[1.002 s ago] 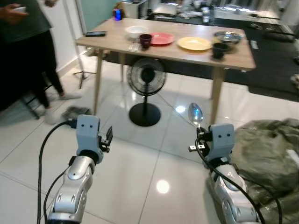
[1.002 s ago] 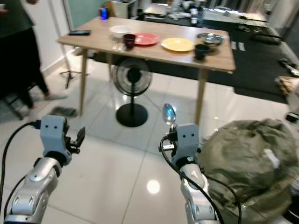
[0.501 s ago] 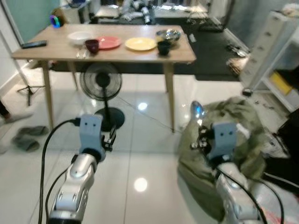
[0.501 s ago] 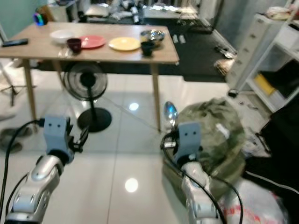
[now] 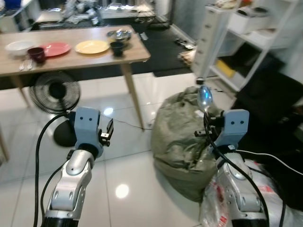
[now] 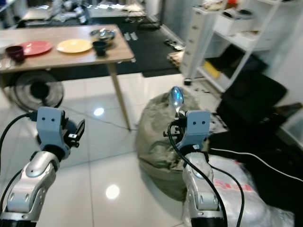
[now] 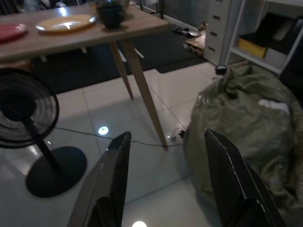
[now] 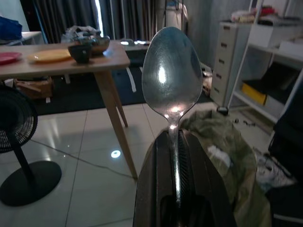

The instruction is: Setting the table

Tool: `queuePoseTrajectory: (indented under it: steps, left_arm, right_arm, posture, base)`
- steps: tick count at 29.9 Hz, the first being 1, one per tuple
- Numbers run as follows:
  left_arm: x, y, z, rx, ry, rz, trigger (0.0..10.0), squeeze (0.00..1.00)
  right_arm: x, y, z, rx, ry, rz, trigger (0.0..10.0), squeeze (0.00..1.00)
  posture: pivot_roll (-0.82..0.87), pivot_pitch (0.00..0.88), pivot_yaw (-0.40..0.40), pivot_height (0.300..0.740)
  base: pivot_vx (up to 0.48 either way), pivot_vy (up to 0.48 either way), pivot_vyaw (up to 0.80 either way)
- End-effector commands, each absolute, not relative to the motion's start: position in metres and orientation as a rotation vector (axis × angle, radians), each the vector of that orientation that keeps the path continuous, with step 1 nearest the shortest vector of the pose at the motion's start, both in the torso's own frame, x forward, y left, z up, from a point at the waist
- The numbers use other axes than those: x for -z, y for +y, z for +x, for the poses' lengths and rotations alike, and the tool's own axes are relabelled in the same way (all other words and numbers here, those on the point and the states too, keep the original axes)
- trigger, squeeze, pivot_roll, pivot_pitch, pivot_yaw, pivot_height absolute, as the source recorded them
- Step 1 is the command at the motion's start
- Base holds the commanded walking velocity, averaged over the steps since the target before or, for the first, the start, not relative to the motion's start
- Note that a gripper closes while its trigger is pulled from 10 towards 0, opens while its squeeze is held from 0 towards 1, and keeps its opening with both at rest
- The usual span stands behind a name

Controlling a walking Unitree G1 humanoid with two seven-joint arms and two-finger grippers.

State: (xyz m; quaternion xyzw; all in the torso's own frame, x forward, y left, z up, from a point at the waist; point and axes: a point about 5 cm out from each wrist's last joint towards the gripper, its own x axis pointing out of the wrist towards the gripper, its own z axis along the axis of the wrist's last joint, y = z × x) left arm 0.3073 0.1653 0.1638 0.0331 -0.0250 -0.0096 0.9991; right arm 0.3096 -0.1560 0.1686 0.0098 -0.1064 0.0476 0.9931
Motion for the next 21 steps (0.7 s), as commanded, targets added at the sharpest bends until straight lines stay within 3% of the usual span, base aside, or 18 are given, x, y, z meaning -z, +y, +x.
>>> queuePoseTrajectory:
  steps: [1, 3, 5, 8, 10, 21]
  left_arm:
    - [-0.161, 0.169, 0.307, -0.012, -0.038, 0.083, 10.0, 0.09]
    - [-0.162, 0.170, 0.309, -0.034, -0.043, 0.102, 10.0, 0.18]
    - [-0.163, 0.170, 0.310, -0.035, -0.046, 0.104, 10.0, 0.17]
    - [-0.165, 0.169, 0.310, -0.031, -0.051, 0.105, 10.0, 0.13]
    - [-0.166, 0.168, 0.311, -0.024, -0.057, 0.104, 10.0, 0.00]
    - [-0.168, 0.165, 0.311, -0.019, -0.069, 0.111, 10.0, 0.00]
  right_arm:
    - [-0.170, -0.154, 0.310, -0.110, -0.220, 0.024, 10.0, 0.00]
    - [-0.171, -0.149, 0.309, -0.136, -0.233, 0.027, 10.0, 0.00]
    - [-0.172, -0.146, 0.309, -0.147, -0.239, 0.033, 10.0, 0.00]
    - [-0.173, -0.143, 0.309, -0.161, -0.246, 0.041, 10.0, 0.00]
    - [-0.173, -0.142, 0.308, -0.165, -0.245, 0.041, 10.0, 0.00]
    - [-0.170, -0.139, 0.309, -0.185, -0.236, 0.059, 10.0, 0.00]
  posture:
    - [-0.04, 0.000, 0.077, 0.740]
    - [-0.04, 0.000, 0.077, 0.740]
    - [-0.04, 0.000, 0.077, 0.740]
    - [-0.04, 0.000, 0.080, 0.740]
    - [-0.04, 0.000, 0.081, 0.740]
    - [-0.04, 0.000, 0.084, 0.740]
  base:
    - [0.480, 0.000, 0.00]
    - [0.480, 0.000, 0.00]
    - [0.480, 0.000, 0.00]
    - [0.480, 0.000, 0.00]
    - [0.480, 0.000, 0.00]
    - [0.480, 0.000, 0.00]
